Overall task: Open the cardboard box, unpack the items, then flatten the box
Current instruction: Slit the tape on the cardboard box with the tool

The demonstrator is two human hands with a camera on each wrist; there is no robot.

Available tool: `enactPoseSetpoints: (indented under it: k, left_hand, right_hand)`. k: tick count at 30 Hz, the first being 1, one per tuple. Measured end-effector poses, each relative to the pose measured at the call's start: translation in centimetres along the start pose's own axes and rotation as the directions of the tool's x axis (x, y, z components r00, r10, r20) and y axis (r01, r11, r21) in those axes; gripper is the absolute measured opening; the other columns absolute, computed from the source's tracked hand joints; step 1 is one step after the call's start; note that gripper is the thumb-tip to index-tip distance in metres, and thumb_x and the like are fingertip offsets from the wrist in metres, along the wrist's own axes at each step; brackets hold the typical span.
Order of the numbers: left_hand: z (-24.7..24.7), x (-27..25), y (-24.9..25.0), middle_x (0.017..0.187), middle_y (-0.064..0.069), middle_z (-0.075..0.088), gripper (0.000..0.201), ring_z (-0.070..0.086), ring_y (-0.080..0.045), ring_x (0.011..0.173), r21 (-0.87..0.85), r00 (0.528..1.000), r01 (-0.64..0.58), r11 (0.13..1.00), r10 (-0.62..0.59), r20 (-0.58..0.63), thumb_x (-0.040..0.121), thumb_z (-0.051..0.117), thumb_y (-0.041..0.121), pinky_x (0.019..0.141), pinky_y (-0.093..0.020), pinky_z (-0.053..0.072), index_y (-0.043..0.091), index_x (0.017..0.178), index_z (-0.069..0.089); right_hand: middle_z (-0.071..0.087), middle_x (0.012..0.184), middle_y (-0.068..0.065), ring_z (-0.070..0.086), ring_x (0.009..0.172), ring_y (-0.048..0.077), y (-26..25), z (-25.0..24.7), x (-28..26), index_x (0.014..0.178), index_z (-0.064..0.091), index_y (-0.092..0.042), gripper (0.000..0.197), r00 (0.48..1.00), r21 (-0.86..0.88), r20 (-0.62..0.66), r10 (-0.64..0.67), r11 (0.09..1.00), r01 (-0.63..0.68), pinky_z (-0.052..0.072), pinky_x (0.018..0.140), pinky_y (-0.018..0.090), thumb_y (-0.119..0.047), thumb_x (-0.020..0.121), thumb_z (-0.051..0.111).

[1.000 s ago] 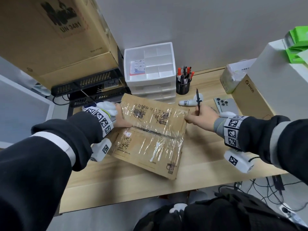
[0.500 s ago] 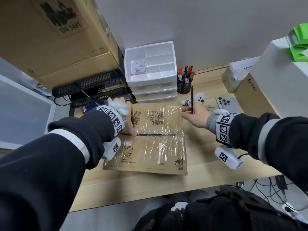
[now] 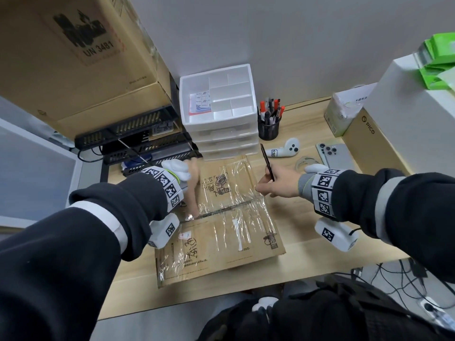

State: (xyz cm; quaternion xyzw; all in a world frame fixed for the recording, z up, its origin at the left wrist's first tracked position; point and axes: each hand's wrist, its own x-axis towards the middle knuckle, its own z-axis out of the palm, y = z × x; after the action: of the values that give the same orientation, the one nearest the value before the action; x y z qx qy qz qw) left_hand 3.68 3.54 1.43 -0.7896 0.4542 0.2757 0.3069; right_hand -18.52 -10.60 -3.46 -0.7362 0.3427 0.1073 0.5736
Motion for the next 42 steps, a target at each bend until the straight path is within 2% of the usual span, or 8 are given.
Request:
enactPoseSetpoints:
  k: [2,4,9,13,16,24,30,42]
  left_hand:
    - [0.0,-0.2,1.5,0.139,-0.009,0.040,0.156,0.047,-0.027,0.124,0.056,0.978,-0.157,0.986,0.163,-0.128,0.028,0.090,0.066,0.106,-0.038,0.044,0.007,0.150,0.012]
    - [0.6,-0.1,2.7,0.147,-0.012,0.031,0.160,0.040,-0.027,0.131,0.060,0.932,-0.254,0.965,0.261,-0.251,0.033,0.090,0.060,0.112,-0.038,0.037,0.006,0.154,0.001]
    - [1.2,0.5,4.2,0.146,-0.010,0.031,0.151,0.038,-0.027,0.132,0.032,0.886,-0.245,0.969,0.238,-0.398,0.033,0.078,0.070,0.112,-0.044,0.036,0.006,0.152,0.010]
    - [1.3,0.8,4.3,0.145,-0.008,0.033,0.150,0.039,-0.027,0.131,0.092,0.856,-0.264,0.960,0.277,-0.437,0.031,0.073,0.074,0.113,-0.047,0.033,0.009,0.151,0.012]
    - [0.9,0.6,4.3,0.152,-0.010,0.024,0.150,0.032,-0.030,0.136,0.168,0.822,-0.326,0.930,0.367,-0.435,0.037,0.074,0.073,0.115,-0.045,0.031,0.014,0.155,0.003]
    - [-0.6,0.9,5.8,0.139,-0.013,0.032,0.152,0.042,-0.032,0.122,0.155,0.899,-0.261,0.953,0.298,-0.320,0.041,0.080,0.069,0.097,-0.045,0.048,0.012,0.156,-0.001]
    - [-0.6,0.9,6.5,0.126,-0.011,0.039,0.142,0.046,-0.029,0.109,0.129,0.912,-0.210,0.969,0.242,-0.331,0.037,0.076,0.062,0.089,-0.045,0.052,0.011,0.152,0.010]
    - [0.1,1.0,6.9,0.131,-0.011,0.041,0.142,0.046,-0.030,0.115,0.094,0.892,-0.165,0.982,0.189,-0.410,0.037,0.075,0.060,0.095,-0.046,0.048,0.012,0.154,0.011]
  right_hand:
    - [0.070,0.101,0.006,0.066,0.084,0.018,-0.2,0.0,0.3,0.095,0.036,-0.016,0.036,1.000,-0.005,-0.001,-0.012,1.000,0.012,0.057,0.081,0.039,-0.018,0.087,0.072]
    - [0.067,0.105,-0.001,0.061,0.080,0.013,-0.6,0.0,0.7,0.097,0.036,-0.015,0.037,0.999,-0.049,-0.032,-0.027,0.998,0.025,0.053,0.079,0.038,-0.020,0.088,0.072]
    - [0.067,0.106,-0.001,0.061,0.085,0.019,-1.0,0.0,1.4,0.091,0.034,-0.019,0.036,0.997,-0.006,-0.060,-0.039,0.999,0.039,0.056,0.089,0.048,-0.019,0.088,0.070]
    - [0.066,0.087,0.011,0.064,0.066,0.021,-0.6,-0.4,0.9,0.087,0.035,-0.018,0.027,0.996,0.051,-0.094,-0.009,0.999,0.013,0.053,0.065,0.038,-0.031,0.097,0.057]
    - [0.061,0.066,0.006,0.054,0.049,0.018,0.2,-1.2,-0.2,0.082,0.043,-0.014,0.032,0.995,-0.091,-0.097,0.030,0.995,-0.039,0.044,0.053,0.027,-0.037,0.104,0.038]
    - [0.055,0.060,0.004,0.045,0.046,0.017,2.4,-1.9,-1.3,0.080,0.047,-0.013,0.029,0.997,-0.247,0.020,0.078,0.967,-0.071,0.040,0.047,0.026,-0.028,0.104,0.039]
    - [0.056,0.063,0.000,0.048,0.056,0.019,2.8,-1.7,-1.8,0.076,0.049,-0.019,0.030,0.998,-0.267,0.007,0.064,0.962,-0.060,0.043,0.059,0.031,-0.036,0.100,0.041]
    - [0.051,0.060,-0.001,0.044,0.053,0.017,2.0,-1.3,-2.8,0.071,0.046,-0.017,0.034,0.999,-0.191,-0.008,0.033,0.981,-0.034,0.039,0.060,0.031,-0.031,0.101,0.041]
